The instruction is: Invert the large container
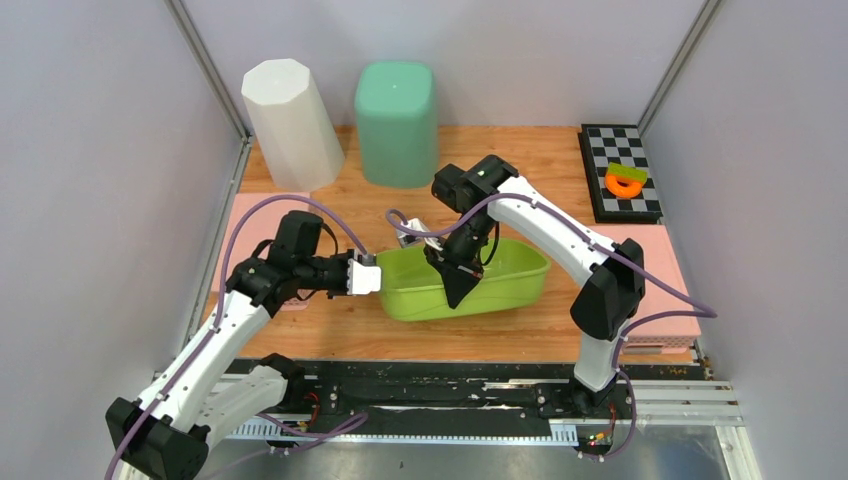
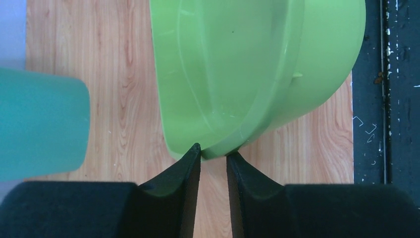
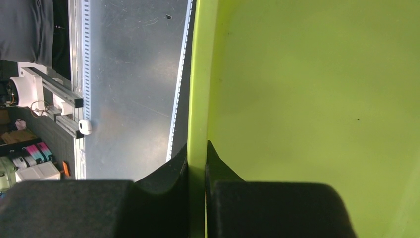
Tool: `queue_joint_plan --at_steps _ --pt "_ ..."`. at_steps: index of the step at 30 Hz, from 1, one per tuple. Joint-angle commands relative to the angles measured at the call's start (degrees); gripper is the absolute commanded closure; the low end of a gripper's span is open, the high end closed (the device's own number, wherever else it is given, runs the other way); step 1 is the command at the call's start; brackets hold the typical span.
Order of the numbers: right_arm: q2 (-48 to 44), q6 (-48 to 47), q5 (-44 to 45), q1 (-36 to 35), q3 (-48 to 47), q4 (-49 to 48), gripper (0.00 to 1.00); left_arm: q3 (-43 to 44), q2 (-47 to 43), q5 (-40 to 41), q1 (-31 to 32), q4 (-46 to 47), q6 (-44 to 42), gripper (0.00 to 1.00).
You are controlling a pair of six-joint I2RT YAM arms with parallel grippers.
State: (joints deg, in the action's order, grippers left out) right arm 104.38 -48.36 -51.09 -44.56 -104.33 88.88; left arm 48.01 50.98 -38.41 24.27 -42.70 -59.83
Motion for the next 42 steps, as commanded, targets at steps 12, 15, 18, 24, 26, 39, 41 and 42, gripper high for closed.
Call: queue_joint_plan --at_steps 12,15,18,24,26,39,41,42 --pt "0.54 -1.06 -1.30 -1.24 -2.47 2.91 0.90 -0.55 0.69 -4.81 0.95 0.42 2.58 1.00" --pt "0.07 -1.21 0.57 -1.15 -2.91 2.82 0.77 -0.55 0.66 -4.99 0.95 0.14 3.29 1.00" --pt "-0.77 -1.13 4.10 -0.87 -3.35 2.17 0.65 -0.63 0.72 -5.48 0.95 -0.52 3.49 1.00" --pt "-2.80 -1.25 8.29 0.63 -3.37 0.33 0.54 -1.07 1.50 -5.98 0.95 -1.79 3.33 1.00" --pt "-3.36 -1.30 9.58 1.21 -3.70 0.08 0.52 -1.09 1.95 -5.74 0.95 -2.01 3.37 1.00" --pt "-10.36 -4.01 16.05 4.65 -1.83 -6.54 0.45 -0.39 3.62 -6.83 0.82 -4.13 2.87 1.00" --pt "-12.68 -4.29 17.06 4.57 1.02 -10.54 0.44 -0.01 4.23 -7.28 0.78 -4.99 2.26 1.00" --pt "-13.90 -4.44 17.60 4.58 2.44 -12.62 0.43 0.18 4.61 -7.49 0.78 -5.45 2.06 1.00"
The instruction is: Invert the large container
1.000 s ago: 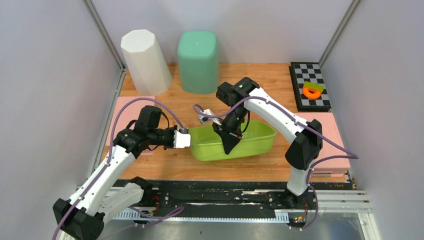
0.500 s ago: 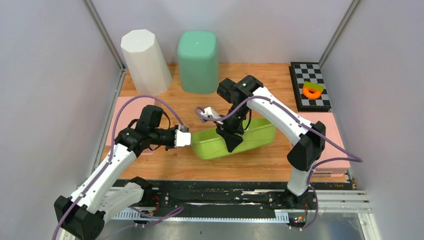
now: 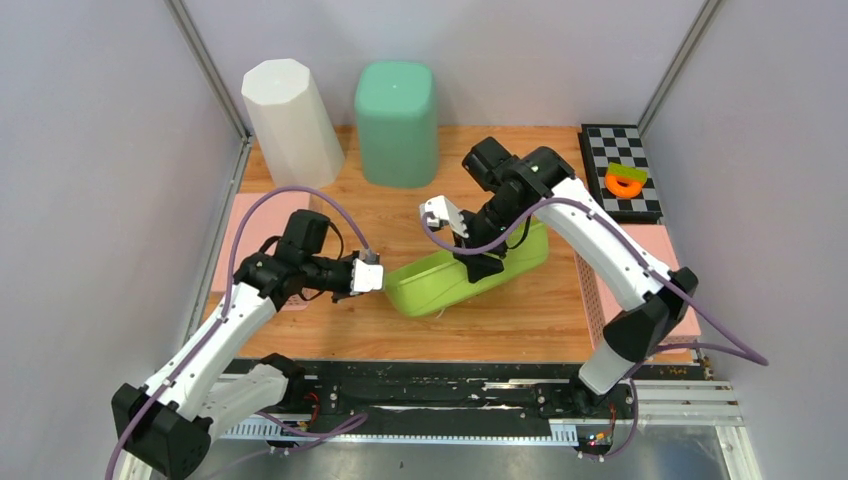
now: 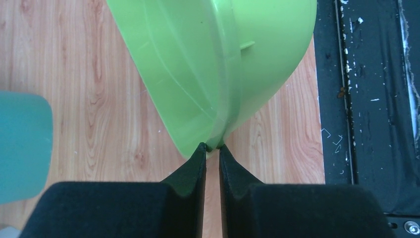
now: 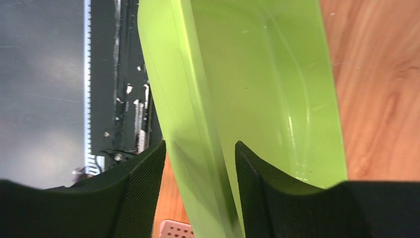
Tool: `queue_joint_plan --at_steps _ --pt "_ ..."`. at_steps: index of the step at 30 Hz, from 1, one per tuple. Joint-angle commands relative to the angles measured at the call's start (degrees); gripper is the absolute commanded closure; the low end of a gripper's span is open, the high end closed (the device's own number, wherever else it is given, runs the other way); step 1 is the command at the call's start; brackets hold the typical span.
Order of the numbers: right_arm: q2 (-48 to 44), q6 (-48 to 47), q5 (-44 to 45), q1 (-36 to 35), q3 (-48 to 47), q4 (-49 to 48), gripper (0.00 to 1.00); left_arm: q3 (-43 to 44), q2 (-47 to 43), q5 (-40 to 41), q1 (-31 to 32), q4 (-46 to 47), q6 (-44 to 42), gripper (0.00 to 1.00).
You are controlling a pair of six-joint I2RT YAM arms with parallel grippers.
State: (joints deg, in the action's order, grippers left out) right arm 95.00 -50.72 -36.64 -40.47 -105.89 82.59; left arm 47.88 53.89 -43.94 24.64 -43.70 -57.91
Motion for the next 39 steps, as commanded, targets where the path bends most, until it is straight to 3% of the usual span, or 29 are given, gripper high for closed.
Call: queue_joint_plan --at_steps 1,10,15,20,21,24,26,34,39 --pt "-5.75 -2.17 3.76 0.53 5.35 -8.53 0.43 0.60 1.97 -2.21 0.32 -4.91 -0.23 1.00" --pt "-10.83 -3.64 6.99 0.52 11.58 -17.38 0.50 1.34 3.17 -3.93 -0.38 -6.77 -1.63 1.00" --pt "-10.75 -3.63 7.81 0.53 14.07 -18.47 0.68 1.34 3.51 -4.00 -0.39 -6.88 -1.75 1.00" --pt "-12.21 -3.66 6.29 0.52 16.29 -18.34 0.67 1.68 2.95 -3.39 -0.40 -7.83 -2.64 1.00" --pt "-12.91 -3.88 6.36 0.48 17.24 -18.34 0.64 1.69 2.72 -3.10 -0.41 -8.03 -2.95 0.87" --pt "-15.20 -5.45 8.34 0.55 20.15 -18.40 0.53 1.14 1.77 -1.96 -0.34 -8.08 -4.70 0.26" --pt "-17.07 -6.95 10.73 0.50 23.19 -18.45 0.50 0.49 1.01 -1.07 -0.03 -7.12 -5.51 0.02" --pt "-27.63 -6.68 23.99 1.90 38.62 -29.26 0.43 -0.54 4.35 7.04 9.30 -2.95 -8.94 0.00" --pt "-32.16 -2.71 22.93 8.32 42.53 -35.09 0.42 -1.12 10.23 13.72 16.43 1.40 -8.85 0.00"
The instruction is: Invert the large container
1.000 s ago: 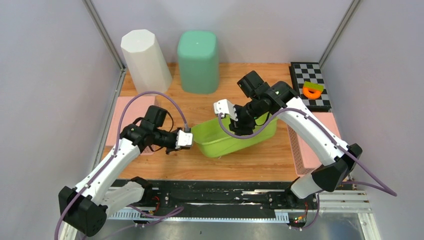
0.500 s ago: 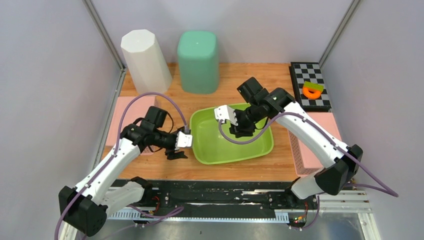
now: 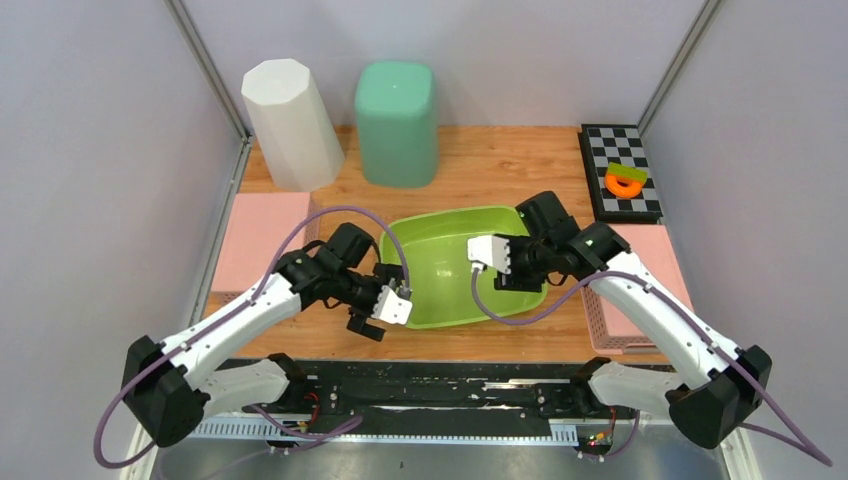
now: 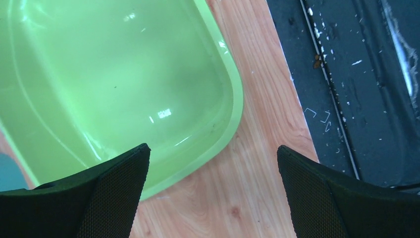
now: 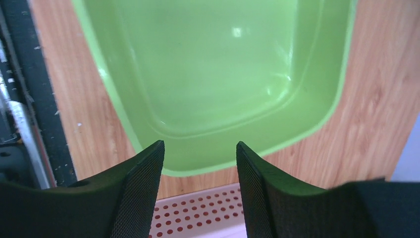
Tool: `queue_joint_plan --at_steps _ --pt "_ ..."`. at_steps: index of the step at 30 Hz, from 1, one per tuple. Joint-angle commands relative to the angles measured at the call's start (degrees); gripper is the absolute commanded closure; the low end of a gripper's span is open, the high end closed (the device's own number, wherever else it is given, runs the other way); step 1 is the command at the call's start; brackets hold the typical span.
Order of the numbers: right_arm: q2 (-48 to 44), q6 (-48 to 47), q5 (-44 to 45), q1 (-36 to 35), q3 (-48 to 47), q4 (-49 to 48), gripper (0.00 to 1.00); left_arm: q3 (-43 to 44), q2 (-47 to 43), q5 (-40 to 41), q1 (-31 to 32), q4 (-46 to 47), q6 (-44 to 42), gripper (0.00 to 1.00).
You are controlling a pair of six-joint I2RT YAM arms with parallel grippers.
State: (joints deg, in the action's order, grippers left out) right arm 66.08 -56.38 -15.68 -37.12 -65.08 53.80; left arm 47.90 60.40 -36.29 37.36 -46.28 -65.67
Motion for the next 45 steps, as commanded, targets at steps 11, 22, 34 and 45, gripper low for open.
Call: queue_joint_plan --at_steps 11,22,34,45 --pt "-13.51 6.50 -4.42 15.86 5.43 -9.97 0.41 -0.61 13.98 9.47 8.61 8.63 0.07 0.41" --pt "-16.32 5.01 -2.02 16.13 5.17 -9.14 0.38 4.36 19.18 5.06 9.31 1.53 -1.66 0.89" --pt "-20.31 -3.08 0.55 16.12 4.74 -8.71 0.36 13.45 16.06 -5.09 9.31 -14.00 -5.86 1.00" --pt "-18.55 -16.05 8.17 16.12 -1.51 1.04 0.33 26.87 19.25 -20.51 4.57 -34.66 -14.85 1.00"
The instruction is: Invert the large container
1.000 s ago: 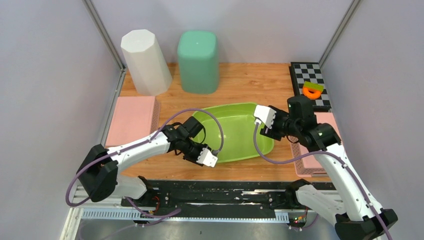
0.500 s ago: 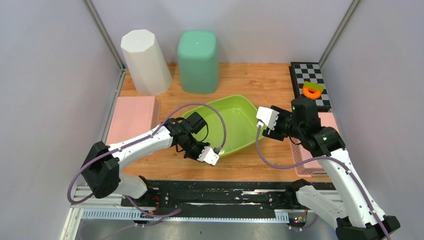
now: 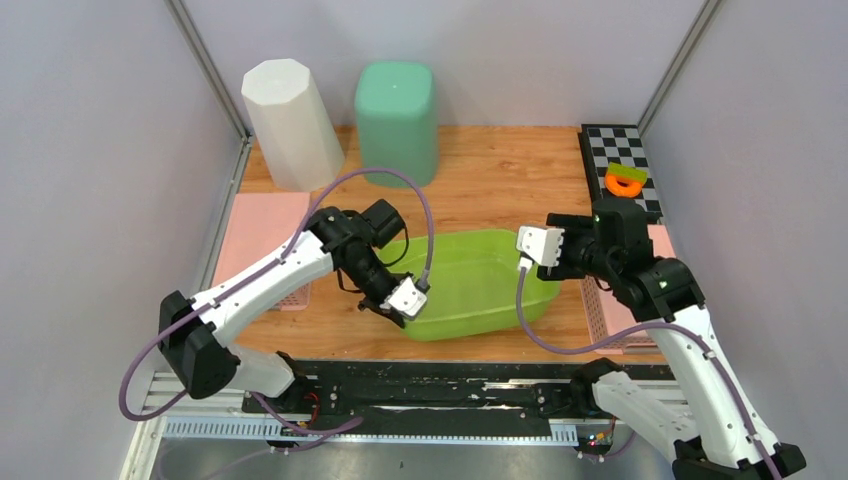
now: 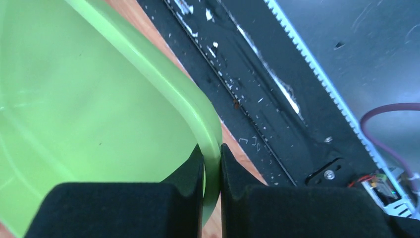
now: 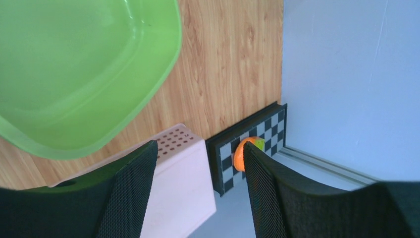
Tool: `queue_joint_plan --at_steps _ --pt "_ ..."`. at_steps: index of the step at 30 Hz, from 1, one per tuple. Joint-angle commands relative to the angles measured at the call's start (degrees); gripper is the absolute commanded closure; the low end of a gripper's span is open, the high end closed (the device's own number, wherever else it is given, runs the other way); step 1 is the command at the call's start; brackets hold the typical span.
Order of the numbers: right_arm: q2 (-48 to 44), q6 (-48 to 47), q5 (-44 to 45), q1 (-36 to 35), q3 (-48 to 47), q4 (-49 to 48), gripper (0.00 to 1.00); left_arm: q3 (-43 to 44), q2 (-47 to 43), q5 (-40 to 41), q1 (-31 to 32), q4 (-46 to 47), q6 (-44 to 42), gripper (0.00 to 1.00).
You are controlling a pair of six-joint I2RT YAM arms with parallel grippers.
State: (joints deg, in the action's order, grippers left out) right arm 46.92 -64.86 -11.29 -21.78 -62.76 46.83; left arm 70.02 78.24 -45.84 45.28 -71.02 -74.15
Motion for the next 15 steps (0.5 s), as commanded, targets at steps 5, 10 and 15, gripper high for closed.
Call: queue_joint_plan --at_steps 5,10,15 --pt "2.67 -11.75 4.51 0.69 -12.15 18.92 0.34 10.17 6.58 -18.75 -10.19 -20.68 -11.86 1.00" --pt "4.28 -15.54 3.41 0.28 -16.69 26.73 0.36 9.40 7.18 -22.35 -12.24 -20.65 -12.20 1.00" --pt "4.54 -17.66 3.74 0.09 -8.89 23.45 0.37 8.98 7.54 -24.99 -12.99 -20.65 -11.80 1.00"
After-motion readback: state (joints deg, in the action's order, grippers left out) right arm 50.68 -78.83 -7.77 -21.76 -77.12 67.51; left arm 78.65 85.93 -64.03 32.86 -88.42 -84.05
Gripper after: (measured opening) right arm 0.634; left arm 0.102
